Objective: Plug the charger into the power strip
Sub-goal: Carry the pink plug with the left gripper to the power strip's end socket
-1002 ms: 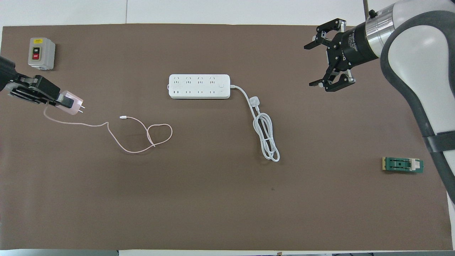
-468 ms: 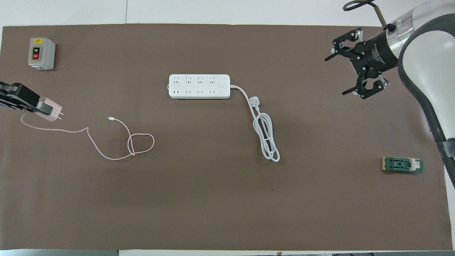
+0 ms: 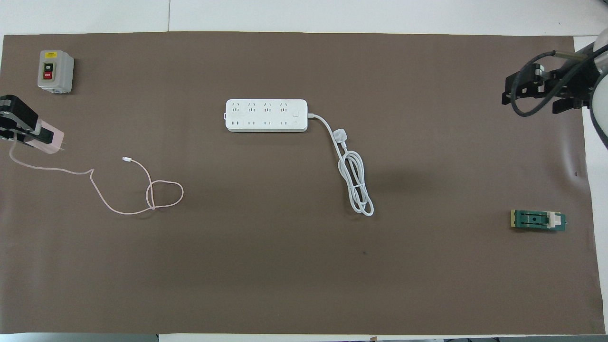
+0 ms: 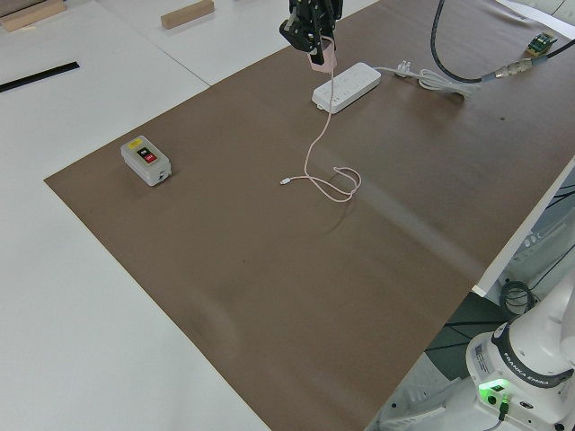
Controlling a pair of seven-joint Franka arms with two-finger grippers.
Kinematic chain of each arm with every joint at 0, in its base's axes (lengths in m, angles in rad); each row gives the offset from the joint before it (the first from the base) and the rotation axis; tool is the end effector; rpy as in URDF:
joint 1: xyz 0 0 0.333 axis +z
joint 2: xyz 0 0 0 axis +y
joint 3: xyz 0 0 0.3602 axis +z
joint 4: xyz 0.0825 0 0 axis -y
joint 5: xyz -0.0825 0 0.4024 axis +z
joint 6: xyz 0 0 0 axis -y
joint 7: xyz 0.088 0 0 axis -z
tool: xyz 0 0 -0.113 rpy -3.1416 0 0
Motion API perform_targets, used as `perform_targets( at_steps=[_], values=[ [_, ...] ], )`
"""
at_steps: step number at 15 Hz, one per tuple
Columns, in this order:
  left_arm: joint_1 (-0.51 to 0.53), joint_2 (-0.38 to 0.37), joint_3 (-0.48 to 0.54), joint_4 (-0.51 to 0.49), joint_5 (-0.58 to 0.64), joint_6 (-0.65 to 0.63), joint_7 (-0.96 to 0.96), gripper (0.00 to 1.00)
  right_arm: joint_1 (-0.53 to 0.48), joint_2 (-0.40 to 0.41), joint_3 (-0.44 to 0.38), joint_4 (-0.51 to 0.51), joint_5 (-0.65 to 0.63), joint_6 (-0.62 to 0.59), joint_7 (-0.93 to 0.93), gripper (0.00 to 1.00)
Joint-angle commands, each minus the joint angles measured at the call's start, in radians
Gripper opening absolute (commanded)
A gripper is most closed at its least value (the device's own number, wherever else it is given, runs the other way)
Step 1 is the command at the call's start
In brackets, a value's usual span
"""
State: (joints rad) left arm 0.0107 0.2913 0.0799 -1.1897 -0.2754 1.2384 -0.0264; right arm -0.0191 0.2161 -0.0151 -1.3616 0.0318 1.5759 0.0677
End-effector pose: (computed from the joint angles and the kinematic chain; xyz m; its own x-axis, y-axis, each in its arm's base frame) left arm 0.6348 0.0113 0.6465 0.9715 0.0268 -0.2356 0.0855 -0.9664 0.2426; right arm 0.6483 -0.0174 0.6338 0.9948 -0.1015 -0.0037 -0.1016 -0.9944 -0.0284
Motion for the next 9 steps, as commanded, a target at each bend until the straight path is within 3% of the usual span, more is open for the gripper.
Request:
perform_targets(
  at_steps=[1, 3, 6, 9],
  values=[
    [-0.033, 0.009, -0.002, 0.016, 0.022, 0.08, -0.151, 0.0, -0.016, -0.108, 0.011, -0.109, -0.036, 0.006, -0.103, 1.0],
    [-0.084, 0.025, 0.006, 0.015, 0.027, 0.134, -0.429, 0.0, -0.038, -0.177, 0.017, -0.171, -0.036, 0.003, -0.133, 1.0],
    [-0.181, 0.069, 0.009, 0.016, 0.092, 0.2, -0.527, 0.0, -0.048, -0.263, 0.018, -0.27, -0.036, 0.001, -0.167, 1.0],
    [-0.262, 0.124, 0.007, 0.016, 0.143, 0.277, -0.862, 0.0, -0.053, -0.285, 0.017, -0.309, -0.035, 0.003, -0.167, 1.0]
  ],
)
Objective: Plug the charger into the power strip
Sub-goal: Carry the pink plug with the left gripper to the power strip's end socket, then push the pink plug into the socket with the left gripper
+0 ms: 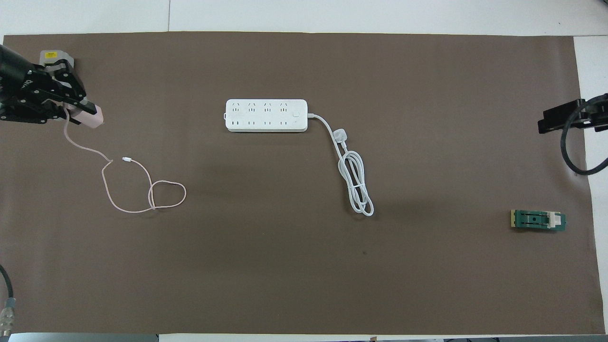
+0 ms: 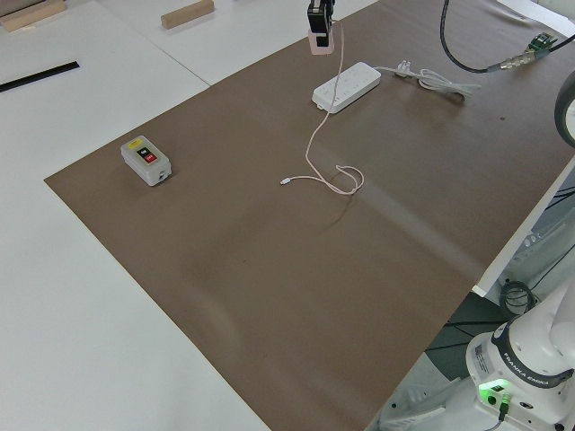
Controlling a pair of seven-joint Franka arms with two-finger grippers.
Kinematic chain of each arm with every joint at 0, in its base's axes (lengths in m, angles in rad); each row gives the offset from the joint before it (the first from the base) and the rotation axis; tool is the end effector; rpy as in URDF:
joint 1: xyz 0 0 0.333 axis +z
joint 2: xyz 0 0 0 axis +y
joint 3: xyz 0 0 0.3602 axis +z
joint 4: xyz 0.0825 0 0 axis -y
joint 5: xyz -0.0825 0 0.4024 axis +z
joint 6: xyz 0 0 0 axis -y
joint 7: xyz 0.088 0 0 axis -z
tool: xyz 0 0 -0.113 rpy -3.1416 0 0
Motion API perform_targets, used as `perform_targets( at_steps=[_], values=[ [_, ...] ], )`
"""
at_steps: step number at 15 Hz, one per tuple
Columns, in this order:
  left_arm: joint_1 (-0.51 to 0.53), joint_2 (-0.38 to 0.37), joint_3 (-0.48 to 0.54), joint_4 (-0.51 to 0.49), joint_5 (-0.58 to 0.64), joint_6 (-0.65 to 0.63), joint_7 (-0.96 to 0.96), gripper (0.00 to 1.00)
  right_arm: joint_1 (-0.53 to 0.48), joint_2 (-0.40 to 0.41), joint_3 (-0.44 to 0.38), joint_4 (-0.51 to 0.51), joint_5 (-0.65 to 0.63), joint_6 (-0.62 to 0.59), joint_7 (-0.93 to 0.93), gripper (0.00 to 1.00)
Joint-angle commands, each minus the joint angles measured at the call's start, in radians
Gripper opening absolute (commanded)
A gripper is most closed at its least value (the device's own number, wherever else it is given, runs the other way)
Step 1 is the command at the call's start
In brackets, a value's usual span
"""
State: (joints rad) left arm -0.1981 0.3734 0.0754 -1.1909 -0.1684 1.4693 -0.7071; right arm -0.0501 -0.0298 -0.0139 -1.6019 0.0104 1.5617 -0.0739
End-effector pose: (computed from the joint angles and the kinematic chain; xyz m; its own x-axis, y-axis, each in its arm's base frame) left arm 0.6775 -0.1151 0.6043 0.8321 0.5304 -0.1619 0.5433 -0.8382 0.0464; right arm 0.5600 -0.0348 0.6636 0.9999 0.0100 -0.0096 0.0099 -0.9999 -0.0115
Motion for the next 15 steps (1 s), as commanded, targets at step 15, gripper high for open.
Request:
perform_targets(
  at_steps=[15],
  values=[
    [-0.25, 0.277, 0.009, 0.014, 0.093, 0.293, -1.072, 0.0, -0.034, -0.029, 0.017, -0.047, 0.002, 0.026, -0.015, 1.0]
  ],
)
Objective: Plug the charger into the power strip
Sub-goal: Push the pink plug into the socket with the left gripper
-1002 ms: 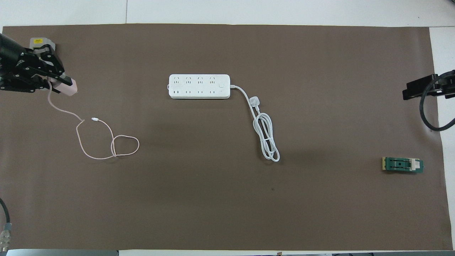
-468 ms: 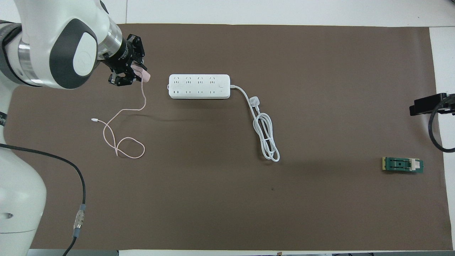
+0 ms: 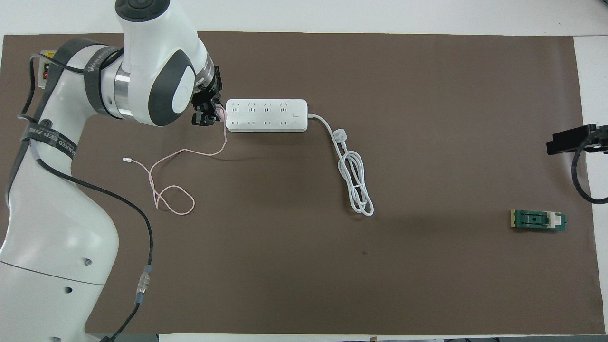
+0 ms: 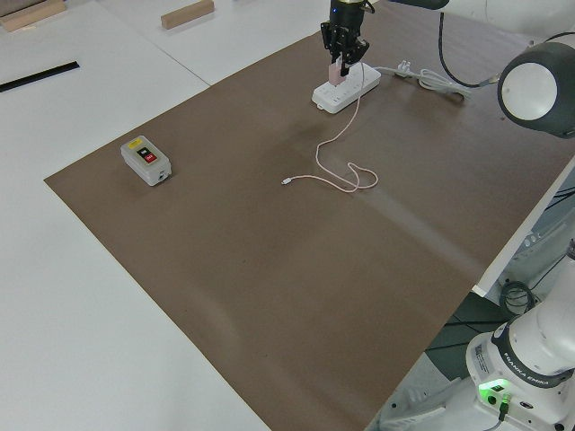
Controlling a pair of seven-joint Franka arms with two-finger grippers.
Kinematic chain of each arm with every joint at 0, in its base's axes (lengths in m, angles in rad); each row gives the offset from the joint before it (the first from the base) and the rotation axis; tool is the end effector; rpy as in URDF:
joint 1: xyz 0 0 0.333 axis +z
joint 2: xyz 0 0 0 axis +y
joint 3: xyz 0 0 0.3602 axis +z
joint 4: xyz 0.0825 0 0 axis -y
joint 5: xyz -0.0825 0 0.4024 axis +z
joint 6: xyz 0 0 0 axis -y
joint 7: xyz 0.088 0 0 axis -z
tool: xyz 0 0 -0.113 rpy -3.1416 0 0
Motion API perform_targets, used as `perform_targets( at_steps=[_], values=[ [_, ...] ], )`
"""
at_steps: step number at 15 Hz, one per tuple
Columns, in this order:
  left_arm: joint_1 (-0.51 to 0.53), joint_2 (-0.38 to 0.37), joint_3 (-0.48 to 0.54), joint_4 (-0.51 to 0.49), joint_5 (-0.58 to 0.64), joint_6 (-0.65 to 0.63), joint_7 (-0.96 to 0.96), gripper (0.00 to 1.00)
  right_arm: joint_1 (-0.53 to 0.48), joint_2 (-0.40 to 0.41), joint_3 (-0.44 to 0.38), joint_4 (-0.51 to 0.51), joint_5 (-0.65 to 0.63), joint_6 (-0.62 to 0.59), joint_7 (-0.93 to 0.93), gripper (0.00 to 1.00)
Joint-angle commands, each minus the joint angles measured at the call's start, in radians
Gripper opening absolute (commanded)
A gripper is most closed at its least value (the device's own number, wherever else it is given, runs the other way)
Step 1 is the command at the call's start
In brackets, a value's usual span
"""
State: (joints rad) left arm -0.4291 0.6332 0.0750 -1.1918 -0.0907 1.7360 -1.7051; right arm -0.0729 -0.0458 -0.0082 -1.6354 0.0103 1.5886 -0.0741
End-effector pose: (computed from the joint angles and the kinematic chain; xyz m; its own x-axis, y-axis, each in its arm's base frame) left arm 0.7111 -0.2889 0.4338 0.2104 0.9771 -0.0314 0.9728 -0.2124 -0.0925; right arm 0.5559 -0.0442 0.6584 1.0000 -0.0072 -0.0002 -0.0072 -0.9999 -0.0107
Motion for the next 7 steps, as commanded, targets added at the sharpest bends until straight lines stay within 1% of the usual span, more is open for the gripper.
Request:
perform_targets(
  at_steps=[1, 3, 7],
  values=[
    [-0.02, 0.02, 0.009, 0.015, 0.016, 0.06, -0.115, 0.0, -0.011, -0.013, 0.011, -0.015, 0.002, -0.001, -0.015, 1.0],
    [-0.03, 0.033, 0.009, 0.014, 0.017, 0.074, -0.122, 0.0, -0.013, -0.013, 0.011, -0.014, 0.003, -0.005, -0.016, 1.0],
    [-0.033, 0.033, 0.012, 0.006, 0.025, 0.073, -0.142, 0.0, -0.013, -0.013, 0.011, -0.012, 0.01, -0.018, -0.018, 1.0]
  ],
)
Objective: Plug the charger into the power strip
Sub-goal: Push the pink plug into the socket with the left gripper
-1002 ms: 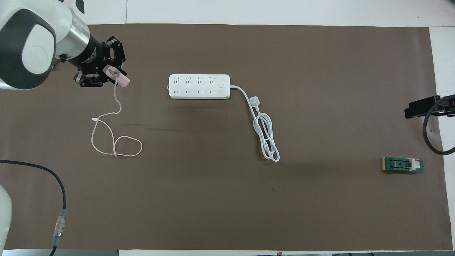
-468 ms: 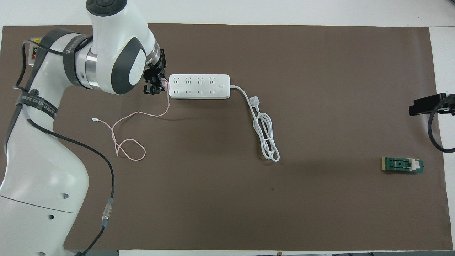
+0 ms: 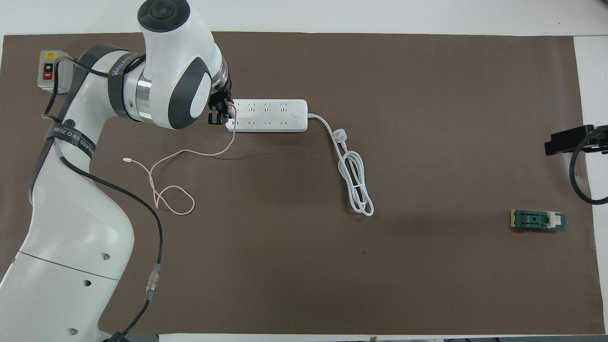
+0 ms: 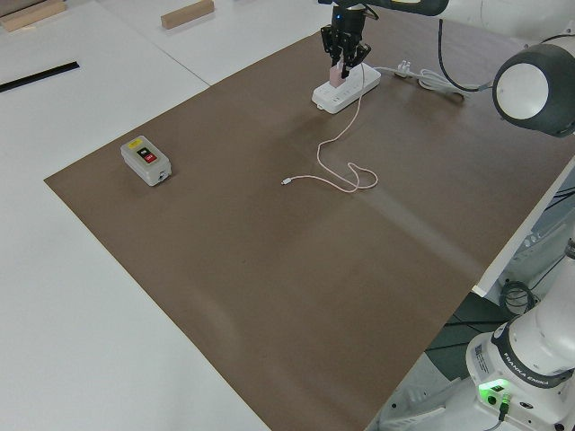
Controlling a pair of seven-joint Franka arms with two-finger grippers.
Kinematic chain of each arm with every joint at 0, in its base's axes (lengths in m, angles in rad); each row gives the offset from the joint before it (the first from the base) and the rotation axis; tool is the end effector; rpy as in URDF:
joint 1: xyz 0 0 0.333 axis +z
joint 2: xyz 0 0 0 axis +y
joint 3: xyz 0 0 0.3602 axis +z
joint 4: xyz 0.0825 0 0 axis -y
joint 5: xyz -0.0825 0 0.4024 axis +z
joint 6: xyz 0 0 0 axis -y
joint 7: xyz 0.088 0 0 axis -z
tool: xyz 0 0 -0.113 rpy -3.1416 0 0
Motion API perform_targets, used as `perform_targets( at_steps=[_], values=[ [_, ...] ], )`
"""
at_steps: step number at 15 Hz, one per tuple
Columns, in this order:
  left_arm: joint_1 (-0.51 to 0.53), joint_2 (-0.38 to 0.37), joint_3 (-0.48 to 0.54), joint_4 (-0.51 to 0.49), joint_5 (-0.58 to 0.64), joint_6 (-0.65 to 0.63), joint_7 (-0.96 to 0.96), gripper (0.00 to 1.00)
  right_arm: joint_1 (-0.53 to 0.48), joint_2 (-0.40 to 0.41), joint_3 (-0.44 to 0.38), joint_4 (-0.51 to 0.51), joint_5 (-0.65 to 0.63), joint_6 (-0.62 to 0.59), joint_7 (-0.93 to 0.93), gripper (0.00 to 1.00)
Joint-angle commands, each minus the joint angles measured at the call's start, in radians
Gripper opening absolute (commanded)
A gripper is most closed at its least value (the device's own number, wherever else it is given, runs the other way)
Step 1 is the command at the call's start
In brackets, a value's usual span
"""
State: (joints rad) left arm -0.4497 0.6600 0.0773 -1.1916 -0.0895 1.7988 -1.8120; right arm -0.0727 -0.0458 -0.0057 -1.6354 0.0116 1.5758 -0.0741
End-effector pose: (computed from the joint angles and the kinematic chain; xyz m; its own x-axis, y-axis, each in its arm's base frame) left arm 0.7149 -0.3058 0.4182 0.1226 0.9921 -0.0253 0.9905 -0.1239 -0.0589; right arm 0.5546 -0.0423 0.6573 0.9999 -0.0043 -0.0129 -0.0045 -0.9999 -0.0128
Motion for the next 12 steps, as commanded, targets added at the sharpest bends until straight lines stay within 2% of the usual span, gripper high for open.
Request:
perform_targets(
  at_steps=[1, 12],
  values=[
    [-0.017, 0.013, 0.01, 0.006, 0.024, 0.007, -0.038, 0.0, -0.013, -0.013, 0.009, -0.012, 0.008, -0.003, -0.018, 1.0],
    [-0.018, 0.021, 0.01, -0.042, 0.025, 0.036, -0.027, 0.0, -0.012, -0.013, 0.01, -0.012, 0.007, -0.003, -0.019, 1.0]
  ],
)
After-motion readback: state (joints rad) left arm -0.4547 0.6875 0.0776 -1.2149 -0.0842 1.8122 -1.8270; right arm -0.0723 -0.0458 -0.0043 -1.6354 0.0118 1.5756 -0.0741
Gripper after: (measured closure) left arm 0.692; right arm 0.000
